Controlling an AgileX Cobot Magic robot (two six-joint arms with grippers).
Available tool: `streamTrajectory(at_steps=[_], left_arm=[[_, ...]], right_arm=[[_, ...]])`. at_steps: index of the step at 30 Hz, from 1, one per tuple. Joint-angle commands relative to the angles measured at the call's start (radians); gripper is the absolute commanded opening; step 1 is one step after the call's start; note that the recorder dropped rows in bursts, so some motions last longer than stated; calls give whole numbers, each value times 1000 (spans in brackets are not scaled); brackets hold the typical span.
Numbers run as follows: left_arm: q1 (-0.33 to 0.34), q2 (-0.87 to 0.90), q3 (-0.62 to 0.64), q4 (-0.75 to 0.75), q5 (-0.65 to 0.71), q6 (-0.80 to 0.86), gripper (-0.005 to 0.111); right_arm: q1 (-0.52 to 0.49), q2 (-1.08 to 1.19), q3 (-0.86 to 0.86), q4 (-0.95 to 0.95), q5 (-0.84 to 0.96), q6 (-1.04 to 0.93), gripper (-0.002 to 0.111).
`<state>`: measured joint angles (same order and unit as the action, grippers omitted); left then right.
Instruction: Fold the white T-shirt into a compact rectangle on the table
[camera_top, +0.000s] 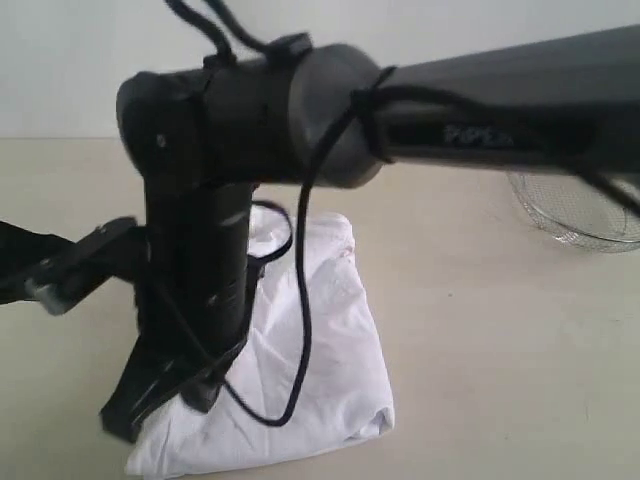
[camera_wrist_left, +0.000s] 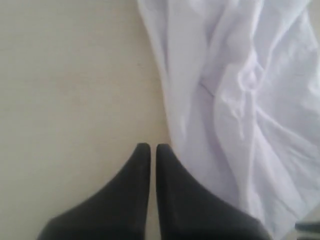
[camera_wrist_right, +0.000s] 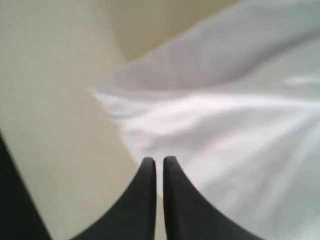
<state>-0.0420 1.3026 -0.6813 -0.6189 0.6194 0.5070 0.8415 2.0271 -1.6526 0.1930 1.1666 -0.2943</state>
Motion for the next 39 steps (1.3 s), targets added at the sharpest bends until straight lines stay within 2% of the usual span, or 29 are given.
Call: streamTrajectory(at_steps=[1,3,7,14,18,24,27,32,34,39], left_arm=[[-63,43,8,-289,-10,263,5],[-74,81,7,-406,-23,381,5],[-75,206,-11,-563,0,550,5],[-70,448,-133,-731,192,708,5],[-66,559,-230,-713,183,640,5],[-60,610,-281,-606,236,607,6],[-60,610,-281,-549,245,607,17],[-60,610,-281,-527,235,607,51],[-60,610,-281,-515,203,581,61],[-60,610,-281,-490,158,547,64]], right_arm=[[-62,-115,1,-372,44,244,0],[-102,-154,1,-436,55,270,0],[-215,-231,46,-395,55,258,0],[-413,-347,333,-193,-139,159,0],[-451,-388,453,-31,-193,47,0],[-451,-399,512,17,-238,23,0],[-451,-399,513,21,-238,19,0],[-451,-399,513,26,-236,19,0],[-451,-399,513,28,-236,19,0],[-451,-399,513,30,-234,19,0]])
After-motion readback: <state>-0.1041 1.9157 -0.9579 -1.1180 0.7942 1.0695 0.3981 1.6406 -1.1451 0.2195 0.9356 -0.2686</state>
